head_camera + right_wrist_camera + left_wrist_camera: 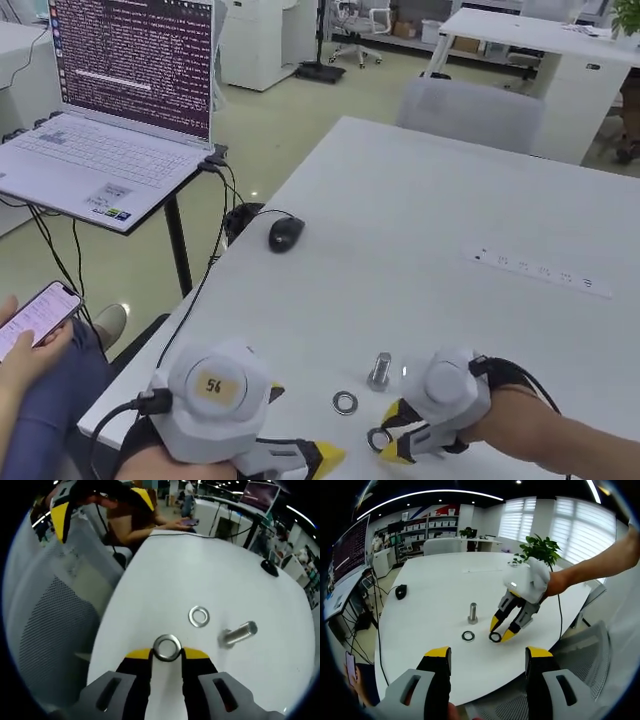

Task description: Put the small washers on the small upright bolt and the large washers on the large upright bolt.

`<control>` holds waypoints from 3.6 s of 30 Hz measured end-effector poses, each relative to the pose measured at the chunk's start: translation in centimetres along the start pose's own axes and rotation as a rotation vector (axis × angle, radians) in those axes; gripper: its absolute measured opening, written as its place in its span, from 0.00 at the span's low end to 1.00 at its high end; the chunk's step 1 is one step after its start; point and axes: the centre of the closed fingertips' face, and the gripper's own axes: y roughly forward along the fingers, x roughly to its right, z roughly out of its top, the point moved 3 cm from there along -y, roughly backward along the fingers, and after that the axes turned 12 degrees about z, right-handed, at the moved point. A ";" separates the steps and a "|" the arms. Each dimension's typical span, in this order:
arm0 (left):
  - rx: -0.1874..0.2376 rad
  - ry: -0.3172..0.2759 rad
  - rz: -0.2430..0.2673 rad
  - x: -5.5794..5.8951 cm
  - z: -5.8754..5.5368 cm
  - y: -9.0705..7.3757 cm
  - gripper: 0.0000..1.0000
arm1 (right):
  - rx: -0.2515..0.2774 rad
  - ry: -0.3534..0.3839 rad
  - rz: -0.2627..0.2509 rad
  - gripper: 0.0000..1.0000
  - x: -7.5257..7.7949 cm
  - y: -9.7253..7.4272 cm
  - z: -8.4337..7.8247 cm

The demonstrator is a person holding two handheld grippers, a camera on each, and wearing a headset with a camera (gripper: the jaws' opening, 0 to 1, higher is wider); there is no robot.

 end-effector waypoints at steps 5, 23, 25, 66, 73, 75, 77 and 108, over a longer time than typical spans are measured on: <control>0.000 0.002 -0.004 0.0 0.0 0.1 0.59 | 0.018 0.006 -0.058 0.23 1.1 -1.9 0.7; 0.007 -0.007 -0.001 -0.1 0.1 0.1 0.59 | 0.097 0.128 -0.233 0.23 6.4 -5.4 2.6; 0.006 -0.009 0.001 -0.1 0.0 0.1 0.59 | 0.100 0.144 -0.235 0.23 6.7 -5.4 2.6; -0.006 -0.016 0.008 -0.5 -0.3 0.0 0.59 | 0.036 0.252 -0.206 0.23 8.2 -2.6 1.6; -0.007 -0.022 0.011 -0.7 -0.4 -0.1 0.59 | 0.016 0.282 -0.200 0.23 8.5 -1.6 0.9; -0.006 -0.024 0.012 -0.7 -0.4 -0.1 0.59 | 0.017 0.299 -0.195 0.23 8.7 -1.2 0.6; -0.007 -0.026 0.014 -0.8 -0.4 -0.2 0.59 | 0.019 0.311 -0.193 0.23 8.8 -1.0 0.6; -0.010 -0.015 0.005 -0.2 -0.5 0.0 0.59 | 0.005 0.394 -0.168 0.23 5.4 1.0 -1.4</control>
